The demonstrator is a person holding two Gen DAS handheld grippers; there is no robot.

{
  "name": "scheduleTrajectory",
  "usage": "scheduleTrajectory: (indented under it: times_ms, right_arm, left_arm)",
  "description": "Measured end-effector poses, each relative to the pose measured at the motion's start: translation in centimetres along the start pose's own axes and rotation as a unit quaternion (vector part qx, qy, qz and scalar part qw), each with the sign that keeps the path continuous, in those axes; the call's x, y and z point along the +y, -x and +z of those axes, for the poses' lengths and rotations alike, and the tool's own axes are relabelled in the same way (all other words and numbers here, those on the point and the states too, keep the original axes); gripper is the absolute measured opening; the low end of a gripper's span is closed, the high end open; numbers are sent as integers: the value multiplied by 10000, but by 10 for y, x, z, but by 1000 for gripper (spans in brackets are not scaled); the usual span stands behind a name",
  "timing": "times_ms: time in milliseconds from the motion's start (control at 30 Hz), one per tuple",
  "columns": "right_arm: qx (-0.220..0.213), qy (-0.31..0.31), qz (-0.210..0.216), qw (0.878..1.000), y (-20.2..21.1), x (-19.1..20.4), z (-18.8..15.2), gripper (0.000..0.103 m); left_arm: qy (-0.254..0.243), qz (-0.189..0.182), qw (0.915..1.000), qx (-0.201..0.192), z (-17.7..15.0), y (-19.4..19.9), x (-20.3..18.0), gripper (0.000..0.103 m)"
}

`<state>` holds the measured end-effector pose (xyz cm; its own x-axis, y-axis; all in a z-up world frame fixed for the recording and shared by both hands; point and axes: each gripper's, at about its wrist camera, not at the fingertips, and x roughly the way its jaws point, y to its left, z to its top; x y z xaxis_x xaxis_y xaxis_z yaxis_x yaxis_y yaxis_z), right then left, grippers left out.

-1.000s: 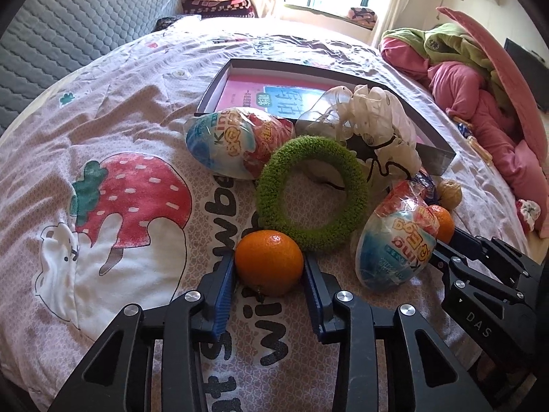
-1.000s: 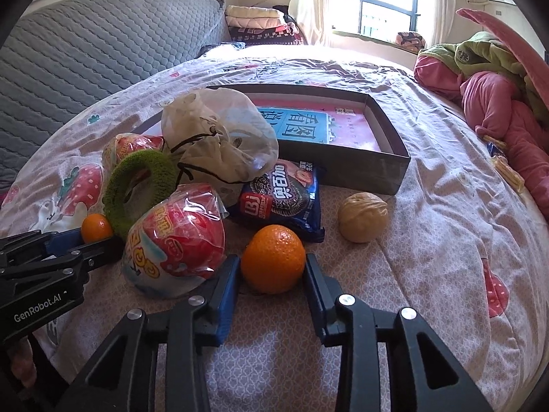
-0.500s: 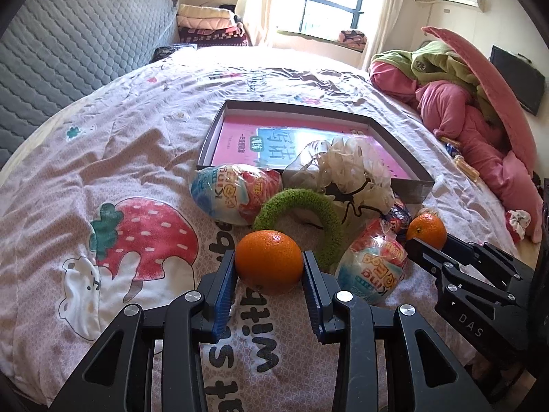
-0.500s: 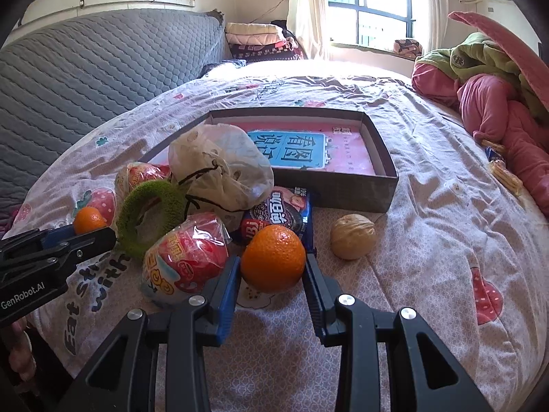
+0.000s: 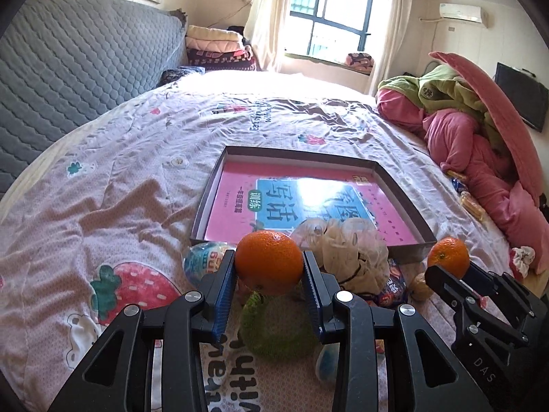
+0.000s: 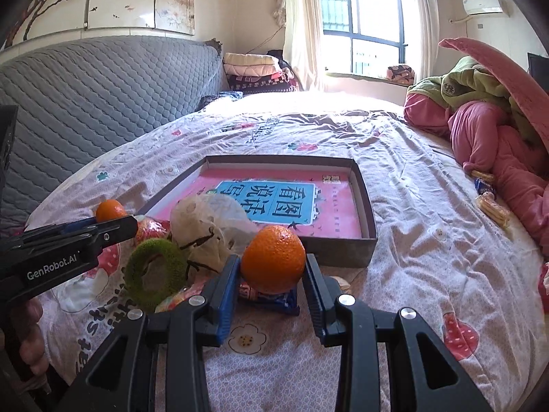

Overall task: Organize objects
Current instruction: 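Lift both held oranges and carry them over the pink tray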

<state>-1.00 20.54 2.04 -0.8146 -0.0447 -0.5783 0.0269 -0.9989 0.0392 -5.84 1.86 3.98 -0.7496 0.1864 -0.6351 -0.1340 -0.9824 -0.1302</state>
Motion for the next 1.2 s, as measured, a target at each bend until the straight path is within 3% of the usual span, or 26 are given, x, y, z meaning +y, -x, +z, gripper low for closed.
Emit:
scheduleTrajectory:
  times_ms: [433,800,1200]
  right_arm:
    - [-373,-139,-190,9990,-3,-19,40,37]
    - [-199,-35,-388,9990,-49,-35,59,37]
    - [251,-16,-354,9991,-99,-48,67,37]
  left_arm:
    - [1,262,9996,91,35,-41,9,38]
    - [23,207,9994,285,65,-85,26,38]
    - [134,164,9947,1007,69,-138,29,38]
